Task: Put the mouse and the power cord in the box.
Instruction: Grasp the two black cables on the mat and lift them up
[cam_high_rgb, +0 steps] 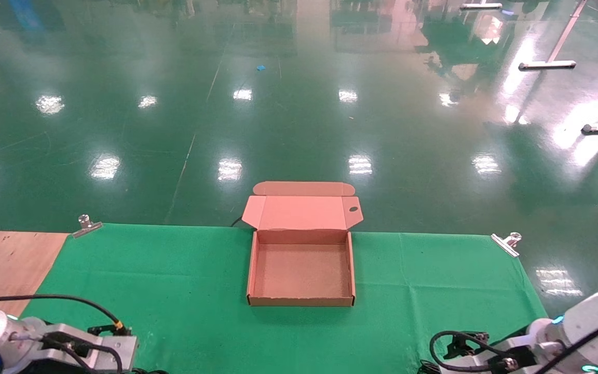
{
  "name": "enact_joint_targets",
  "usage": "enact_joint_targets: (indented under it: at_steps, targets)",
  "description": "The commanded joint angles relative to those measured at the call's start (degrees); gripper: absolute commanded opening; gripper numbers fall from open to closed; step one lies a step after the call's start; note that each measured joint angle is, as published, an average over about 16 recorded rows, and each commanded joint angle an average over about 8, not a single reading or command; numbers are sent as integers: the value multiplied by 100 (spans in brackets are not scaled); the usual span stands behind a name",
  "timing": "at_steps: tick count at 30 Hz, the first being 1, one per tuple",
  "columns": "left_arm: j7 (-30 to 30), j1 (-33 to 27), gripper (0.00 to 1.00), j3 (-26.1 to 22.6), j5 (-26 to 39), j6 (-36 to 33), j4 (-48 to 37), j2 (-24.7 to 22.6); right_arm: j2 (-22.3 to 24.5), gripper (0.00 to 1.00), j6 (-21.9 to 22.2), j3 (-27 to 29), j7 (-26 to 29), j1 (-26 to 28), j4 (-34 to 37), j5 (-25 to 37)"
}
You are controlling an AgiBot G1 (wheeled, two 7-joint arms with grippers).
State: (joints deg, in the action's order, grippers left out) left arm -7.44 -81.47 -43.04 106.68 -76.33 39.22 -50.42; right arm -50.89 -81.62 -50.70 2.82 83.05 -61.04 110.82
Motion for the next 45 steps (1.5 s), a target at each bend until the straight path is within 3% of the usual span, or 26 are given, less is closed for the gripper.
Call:
enact_joint_targets:
  at_steps: [1,18,19,20,26,27,28,45]
  targets:
    - [-130,-61,100,-114,231,131,-227,-154,-128,100,126,-64,-161,-9,320,130]
    - [-1174,-408,100,-22,97,488,-2095,-565,-986,100,1037,-46,-1663,273,2928,124]
    - [-1218,-421,100,-9,76,495,-2174,-572,-1014,91,1055,-35,-1746,287,3039,100]
    - [-1262,-433,93,5,53,500,-2251,-578,-1038,79,1074,-26,-1825,302,3145,78]
    - [-1489,-521,18,61,-33,536,-2620,-628,-1141,4,1165,15,-2224,396,3678,-5]
    - [-1525,-539,5,67,-42,538,-2667,-638,-1153,0,1176,20,-2275,415,3750,-13]
    - [-1562,-559,0,69,-44,540,-2712,-650,-1166,0,1183,26,-2326,435,3820,-23]
    - [-1991,-796,0,96,-84,521,-3250,-707,-1397,0,1244,81,-2859,682,4642,-123]
